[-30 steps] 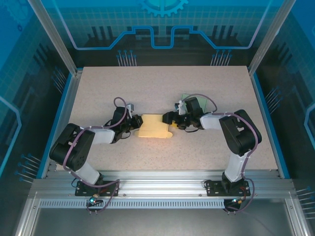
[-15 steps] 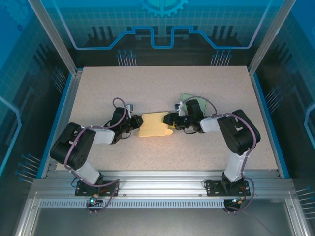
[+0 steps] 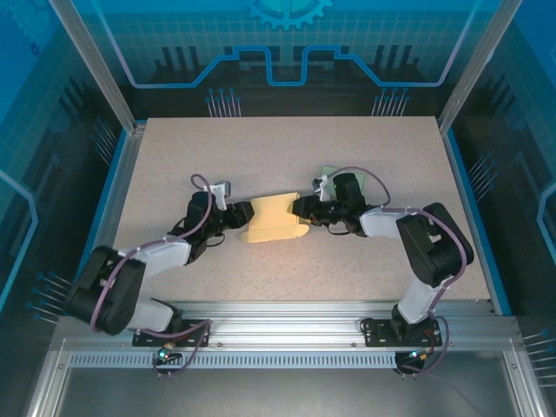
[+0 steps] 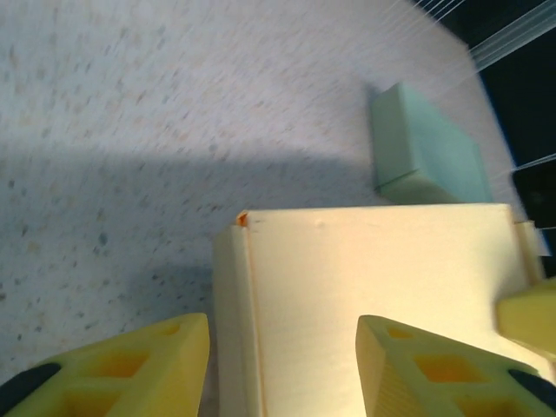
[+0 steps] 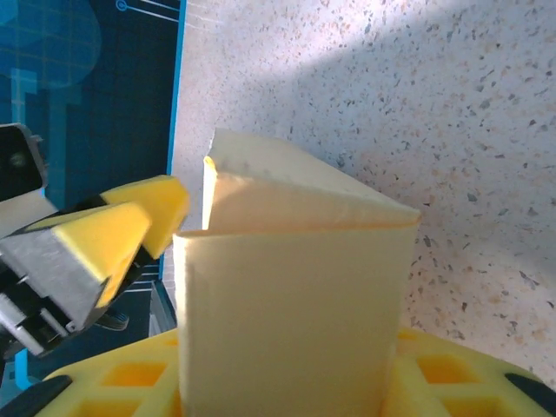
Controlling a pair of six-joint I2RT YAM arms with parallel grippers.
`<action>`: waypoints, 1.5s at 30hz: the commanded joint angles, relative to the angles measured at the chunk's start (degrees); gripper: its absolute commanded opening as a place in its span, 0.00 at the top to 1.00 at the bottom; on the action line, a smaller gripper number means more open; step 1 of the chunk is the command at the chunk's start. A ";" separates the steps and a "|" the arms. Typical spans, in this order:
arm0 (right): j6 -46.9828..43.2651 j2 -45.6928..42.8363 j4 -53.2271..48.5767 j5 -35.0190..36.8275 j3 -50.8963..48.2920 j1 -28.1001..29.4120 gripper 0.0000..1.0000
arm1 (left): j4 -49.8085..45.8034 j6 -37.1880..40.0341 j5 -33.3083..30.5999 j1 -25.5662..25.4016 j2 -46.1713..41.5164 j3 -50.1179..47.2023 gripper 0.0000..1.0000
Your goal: Fold the paper box
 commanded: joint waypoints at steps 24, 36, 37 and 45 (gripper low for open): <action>3.27 -21.00 -21.60 -1.71 2.36 -4.37 0.54 | 19.88 78.78 -23.73 -26.86 -12.36 -11.55 0.19; 5.50 -22.63 -19.78 -2.16 0.82 -3.89 0.53 | 47.54 95.58 -36.30 -29.56 7.57 -6.50 0.17; 5.50 -22.67 -19.82 -2.15 0.83 -3.87 0.53 | 50.78 97.59 -37.17 -29.78 10.11 -5.96 0.17; 2.61 -22.35 -23.95 -0.77 1.06 -5.62 0.47 | 50.89 94.81 -35.02 -30.89 11.85 -4.59 0.58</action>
